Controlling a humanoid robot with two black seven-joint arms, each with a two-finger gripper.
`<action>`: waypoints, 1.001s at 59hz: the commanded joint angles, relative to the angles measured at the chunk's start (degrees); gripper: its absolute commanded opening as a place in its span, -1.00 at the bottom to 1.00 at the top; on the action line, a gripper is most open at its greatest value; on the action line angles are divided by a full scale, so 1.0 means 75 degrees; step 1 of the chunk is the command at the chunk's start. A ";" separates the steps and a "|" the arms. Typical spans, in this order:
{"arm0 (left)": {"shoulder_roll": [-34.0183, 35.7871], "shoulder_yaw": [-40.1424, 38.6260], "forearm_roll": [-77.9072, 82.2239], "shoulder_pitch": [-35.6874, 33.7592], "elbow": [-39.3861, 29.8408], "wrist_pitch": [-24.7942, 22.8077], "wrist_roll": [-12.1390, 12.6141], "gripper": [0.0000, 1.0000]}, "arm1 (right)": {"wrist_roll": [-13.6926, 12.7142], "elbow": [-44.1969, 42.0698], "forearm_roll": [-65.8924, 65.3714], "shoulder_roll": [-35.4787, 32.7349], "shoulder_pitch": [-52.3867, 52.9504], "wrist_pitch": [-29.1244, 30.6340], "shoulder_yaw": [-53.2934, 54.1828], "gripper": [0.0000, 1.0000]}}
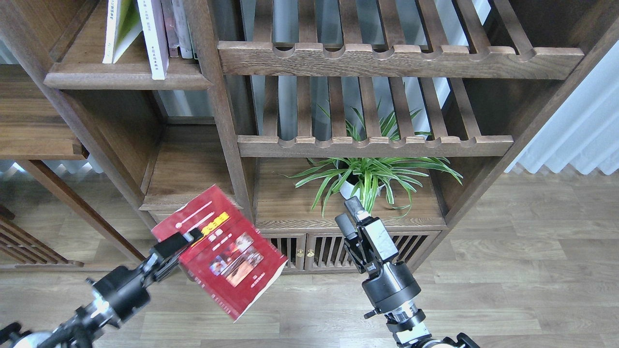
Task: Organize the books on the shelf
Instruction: 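Lift the red book with the left gripper up to the upper shelf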
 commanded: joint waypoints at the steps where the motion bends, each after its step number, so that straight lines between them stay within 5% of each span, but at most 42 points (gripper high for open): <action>1: -0.0051 -0.1348 0.0941 0.0665 0.0007 0.0002 -0.0002 -1.00 | -0.0003 -0.0369 0.0043 0.0136 0.0301 0.0001 -0.0023 0.98; 10: -0.0051 -0.2546 0.1447 0.1017 0.0007 0.0002 0.0045 -1.00 | -0.0003 -0.0674 0.0032 0.0137 0.0560 0.0001 -0.0023 0.98; 21: -0.0062 -0.3530 0.1447 0.0935 0.0007 0.0002 0.0747 -1.00 | -0.0014 -0.0803 0.0032 0.0137 0.0759 0.0001 -0.0093 0.98; 59: -0.0227 -0.5675 0.1412 -0.0717 -0.0004 0.0002 0.0724 -1.00 | -0.0026 -0.1003 0.0032 0.0137 0.1040 -0.0030 -0.0070 0.98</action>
